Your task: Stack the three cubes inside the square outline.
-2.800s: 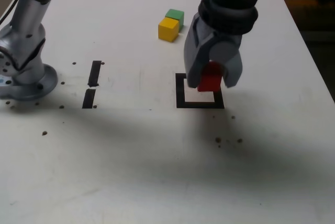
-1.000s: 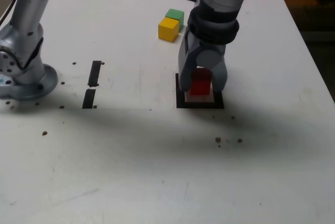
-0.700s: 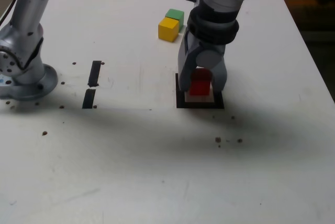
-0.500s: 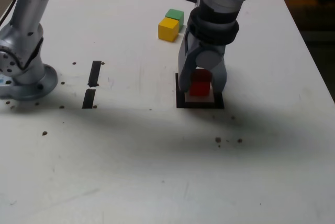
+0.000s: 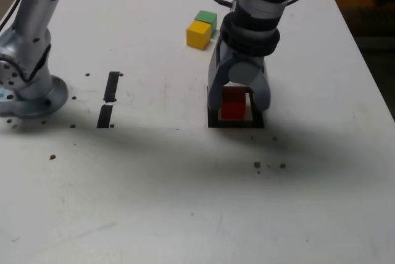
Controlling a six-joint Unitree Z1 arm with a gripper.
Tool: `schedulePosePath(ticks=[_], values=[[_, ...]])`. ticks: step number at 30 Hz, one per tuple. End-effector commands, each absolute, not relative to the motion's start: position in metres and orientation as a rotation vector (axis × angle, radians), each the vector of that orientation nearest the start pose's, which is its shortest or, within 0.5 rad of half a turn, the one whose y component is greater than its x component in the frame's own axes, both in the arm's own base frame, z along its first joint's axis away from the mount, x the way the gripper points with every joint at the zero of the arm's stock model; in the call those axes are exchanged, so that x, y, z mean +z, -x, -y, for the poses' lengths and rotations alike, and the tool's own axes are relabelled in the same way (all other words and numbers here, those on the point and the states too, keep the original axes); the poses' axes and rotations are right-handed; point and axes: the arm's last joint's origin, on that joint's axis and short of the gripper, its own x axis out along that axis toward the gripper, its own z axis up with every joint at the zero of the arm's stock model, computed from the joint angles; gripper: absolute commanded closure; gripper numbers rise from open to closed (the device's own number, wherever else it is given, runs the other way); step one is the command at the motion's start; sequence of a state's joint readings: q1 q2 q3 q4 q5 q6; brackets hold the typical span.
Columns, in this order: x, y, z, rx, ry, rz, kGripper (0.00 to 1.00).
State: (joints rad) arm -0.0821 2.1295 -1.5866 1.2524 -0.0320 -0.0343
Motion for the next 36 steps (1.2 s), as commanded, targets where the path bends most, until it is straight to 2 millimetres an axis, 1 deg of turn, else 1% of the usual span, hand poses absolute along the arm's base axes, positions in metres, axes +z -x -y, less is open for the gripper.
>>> schedulePosePath(ticks=[1, 4, 7, 9, 11, 16, 18, 19, 23, 29, 36], values=[[0.236, -0.369, 0.031, -0.042, -0.006, -1.763, 0.00], [0.257, -0.358, 0.029, -0.022, -0.017, -1.738, 0.00], [0.277, -0.347, 0.019, -0.047, -0.085, -1.713, 0.00], [0.286, -0.338, 0.008, -0.083, -0.145, -1.712, 0.00], [0.291, -0.327, -0.008, -0.124, -0.200, -1.723, 0.00], [0.294, -0.288, -0.049, -0.113, -0.263, -1.791, 0.00], [0.293, -0.275, -0.067, -0.088, -0.287, -1.821, 0.00], [0.291, -0.272, -0.073, -0.082, -0.298, -1.832, 0.00], [0.280, -0.269, -0.094, -0.073, -0.342, -1.857, 0.01], [0.253, -0.276, -0.119, -0.072, -0.335, -1.840, 0.01], [0.226, -0.295, -0.134, -0.078, -0.320, -1.843, 0.05]])
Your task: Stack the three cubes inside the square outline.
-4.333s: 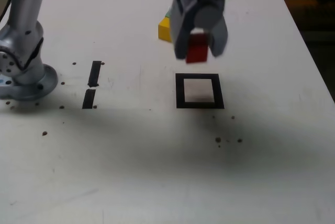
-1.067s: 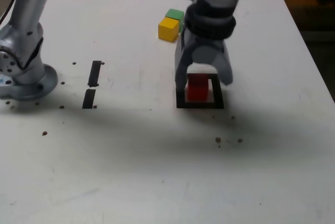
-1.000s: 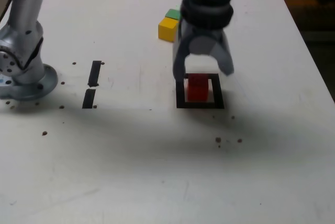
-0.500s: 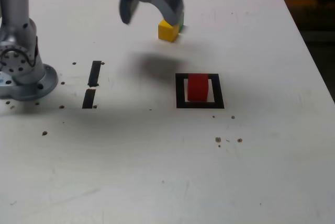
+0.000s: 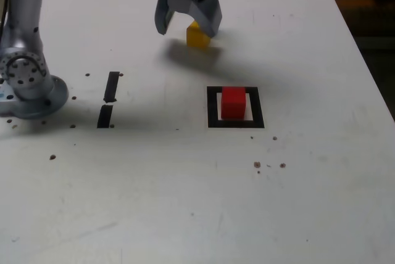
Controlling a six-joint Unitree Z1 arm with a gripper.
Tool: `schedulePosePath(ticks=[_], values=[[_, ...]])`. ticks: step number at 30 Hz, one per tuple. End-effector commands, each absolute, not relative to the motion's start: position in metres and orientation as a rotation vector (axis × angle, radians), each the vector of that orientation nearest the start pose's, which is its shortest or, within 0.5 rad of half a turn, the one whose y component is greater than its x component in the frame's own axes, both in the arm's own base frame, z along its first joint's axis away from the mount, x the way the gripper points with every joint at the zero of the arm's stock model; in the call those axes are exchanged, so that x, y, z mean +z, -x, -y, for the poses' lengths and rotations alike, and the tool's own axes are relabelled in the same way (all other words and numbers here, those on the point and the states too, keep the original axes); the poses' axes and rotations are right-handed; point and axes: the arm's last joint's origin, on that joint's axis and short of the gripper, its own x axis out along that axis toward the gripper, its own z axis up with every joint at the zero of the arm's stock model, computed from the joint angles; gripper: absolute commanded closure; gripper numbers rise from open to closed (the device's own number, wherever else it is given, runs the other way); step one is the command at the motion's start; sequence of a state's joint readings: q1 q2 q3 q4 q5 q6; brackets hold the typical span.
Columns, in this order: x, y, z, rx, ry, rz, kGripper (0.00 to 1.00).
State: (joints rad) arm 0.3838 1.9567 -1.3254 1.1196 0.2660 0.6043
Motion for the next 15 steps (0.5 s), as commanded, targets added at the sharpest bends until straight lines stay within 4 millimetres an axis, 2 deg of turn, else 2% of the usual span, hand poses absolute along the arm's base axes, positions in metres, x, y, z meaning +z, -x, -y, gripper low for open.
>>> schedulePosePath(ticks=[1, 5, 7, 15], values=[[0.223, -0.297, -0.135, -0.079, -0.320, -1.844, 0.05], [0.214, -0.305, -0.139, -0.084, -0.321, -1.849, 0.10], [0.211, -0.306, -0.139, -0.085, -0.321, -1.850, 0.16], [0.210, -0.306, -0.140, -0.074, -0.317, -1.820, 0.57]])
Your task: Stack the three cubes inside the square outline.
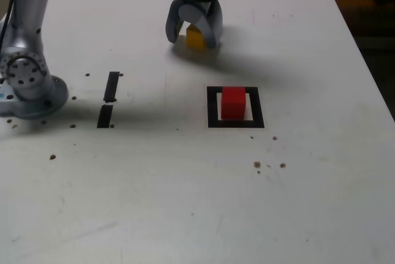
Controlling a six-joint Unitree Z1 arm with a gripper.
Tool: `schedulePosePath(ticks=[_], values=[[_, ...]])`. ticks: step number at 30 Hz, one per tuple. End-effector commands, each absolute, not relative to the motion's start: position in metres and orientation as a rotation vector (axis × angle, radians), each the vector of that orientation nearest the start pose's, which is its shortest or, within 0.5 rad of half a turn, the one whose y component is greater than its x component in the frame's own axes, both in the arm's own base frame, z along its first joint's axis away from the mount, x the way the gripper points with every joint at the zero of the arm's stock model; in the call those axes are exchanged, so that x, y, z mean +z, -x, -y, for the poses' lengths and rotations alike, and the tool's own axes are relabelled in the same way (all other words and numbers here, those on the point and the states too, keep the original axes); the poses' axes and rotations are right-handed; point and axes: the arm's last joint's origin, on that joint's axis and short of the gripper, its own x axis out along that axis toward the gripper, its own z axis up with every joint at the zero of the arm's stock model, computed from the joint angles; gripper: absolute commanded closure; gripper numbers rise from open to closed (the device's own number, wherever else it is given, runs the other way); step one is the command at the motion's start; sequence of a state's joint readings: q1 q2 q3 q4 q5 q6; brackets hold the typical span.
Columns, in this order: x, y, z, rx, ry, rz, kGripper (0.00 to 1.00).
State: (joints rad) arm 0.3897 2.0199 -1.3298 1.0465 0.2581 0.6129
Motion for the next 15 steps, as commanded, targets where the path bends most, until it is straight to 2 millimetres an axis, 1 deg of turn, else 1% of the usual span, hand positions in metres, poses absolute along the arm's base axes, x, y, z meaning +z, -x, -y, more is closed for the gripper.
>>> schedulePosePath(ticks=[1, 3, 5, 11, 15], values=[[0.210, -0.306, -0.140, -0.073, -0.316, -1.818, 0.62], [0.211, -0.306, -0.141, -0.076, -0.309, -1.815, 0.69], [0.212, -0.306, -0.141, -0.082, -0.302, -1.816, 0.71], [0.220, -0.307, -0.142, -0.095, -0.289, -1.812, 0.71], [0.234, -0.303, -0.139, -0.099, -0.284, -1.820, 0.71]])
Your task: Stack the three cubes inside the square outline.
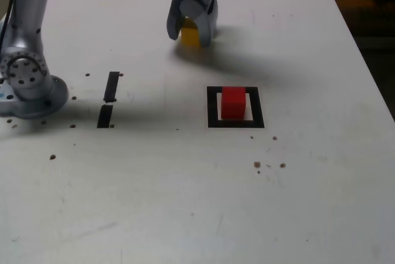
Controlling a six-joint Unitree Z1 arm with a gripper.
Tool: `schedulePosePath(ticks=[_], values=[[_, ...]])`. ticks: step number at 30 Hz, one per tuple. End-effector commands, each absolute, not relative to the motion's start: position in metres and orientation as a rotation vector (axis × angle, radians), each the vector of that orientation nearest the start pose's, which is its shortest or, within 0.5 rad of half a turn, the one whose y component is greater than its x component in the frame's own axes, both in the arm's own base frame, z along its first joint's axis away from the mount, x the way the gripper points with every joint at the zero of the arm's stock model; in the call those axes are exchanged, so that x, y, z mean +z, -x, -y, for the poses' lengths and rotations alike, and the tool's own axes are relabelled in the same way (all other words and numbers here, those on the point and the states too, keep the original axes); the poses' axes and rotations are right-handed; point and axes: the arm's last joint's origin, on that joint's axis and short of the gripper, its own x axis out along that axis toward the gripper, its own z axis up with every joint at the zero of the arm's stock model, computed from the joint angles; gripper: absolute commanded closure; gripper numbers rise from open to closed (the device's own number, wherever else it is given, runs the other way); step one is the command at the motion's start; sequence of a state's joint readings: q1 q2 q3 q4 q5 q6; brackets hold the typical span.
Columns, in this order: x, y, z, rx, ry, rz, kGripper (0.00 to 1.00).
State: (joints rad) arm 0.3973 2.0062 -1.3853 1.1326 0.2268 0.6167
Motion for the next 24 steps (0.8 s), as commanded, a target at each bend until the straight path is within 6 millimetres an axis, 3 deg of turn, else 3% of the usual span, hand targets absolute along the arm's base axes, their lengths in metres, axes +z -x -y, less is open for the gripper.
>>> schedulePosePath(ticks=[1, 5, 8, 12, 18, 24], values=[[0.239, -0.300, -0.138, -0.098, -0.283, -1.821, 0.71], [0.271, -0.289, -0.124, -0.079, -0.287, -1.805, 0.71], [0.301, -0.284, -0.100, -0.058, -0.300, -1.783, 0.71], [0.324, -0.283, -0.065, -0.049, -0.293, -1.756, 0.71], [0.333, -0.288, -0.012, -0.080, -0.266, -1.714, 0.71], [0.327, -0.308, 0.032, -0.078, -0.266, -1.718, 0.72]])
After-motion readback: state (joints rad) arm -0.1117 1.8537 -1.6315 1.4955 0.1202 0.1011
